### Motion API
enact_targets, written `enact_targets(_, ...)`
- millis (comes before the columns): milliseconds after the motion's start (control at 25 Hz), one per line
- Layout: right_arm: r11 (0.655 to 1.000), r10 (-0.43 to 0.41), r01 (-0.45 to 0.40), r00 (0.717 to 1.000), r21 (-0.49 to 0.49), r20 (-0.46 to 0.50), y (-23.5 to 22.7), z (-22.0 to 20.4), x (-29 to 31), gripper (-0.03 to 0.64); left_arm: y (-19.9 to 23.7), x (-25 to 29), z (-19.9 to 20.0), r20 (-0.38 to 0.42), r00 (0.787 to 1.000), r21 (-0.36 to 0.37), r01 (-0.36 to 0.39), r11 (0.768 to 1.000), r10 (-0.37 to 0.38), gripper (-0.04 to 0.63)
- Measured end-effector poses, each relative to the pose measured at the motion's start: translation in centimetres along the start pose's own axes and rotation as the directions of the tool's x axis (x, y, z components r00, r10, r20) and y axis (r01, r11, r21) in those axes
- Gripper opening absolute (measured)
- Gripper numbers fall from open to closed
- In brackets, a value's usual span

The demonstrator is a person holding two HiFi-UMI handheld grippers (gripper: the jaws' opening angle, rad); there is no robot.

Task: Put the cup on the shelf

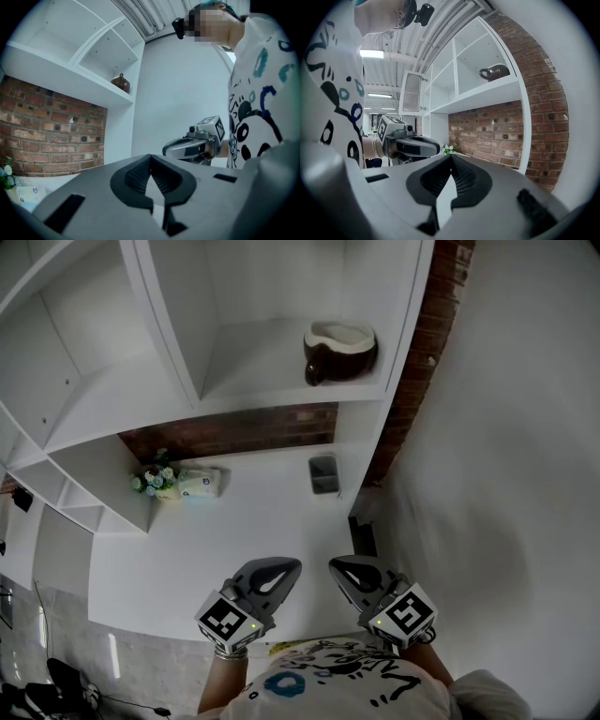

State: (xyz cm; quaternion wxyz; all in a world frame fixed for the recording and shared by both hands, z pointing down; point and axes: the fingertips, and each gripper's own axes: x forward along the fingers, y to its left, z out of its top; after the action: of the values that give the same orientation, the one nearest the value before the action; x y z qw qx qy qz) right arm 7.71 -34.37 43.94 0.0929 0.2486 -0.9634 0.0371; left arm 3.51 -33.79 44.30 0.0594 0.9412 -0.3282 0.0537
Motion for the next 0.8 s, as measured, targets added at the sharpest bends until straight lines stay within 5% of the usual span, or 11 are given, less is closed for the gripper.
enact_targets(800, 0.997, -0.082, 0.082, 0.996, 0.011, -0.018, -1.6, -0.5, -1.6, 0.026, -1.2, 0.0, 0.4, -0.002, 1.000, 0.022, 0.021, 1.000, -0.020, 0.015)
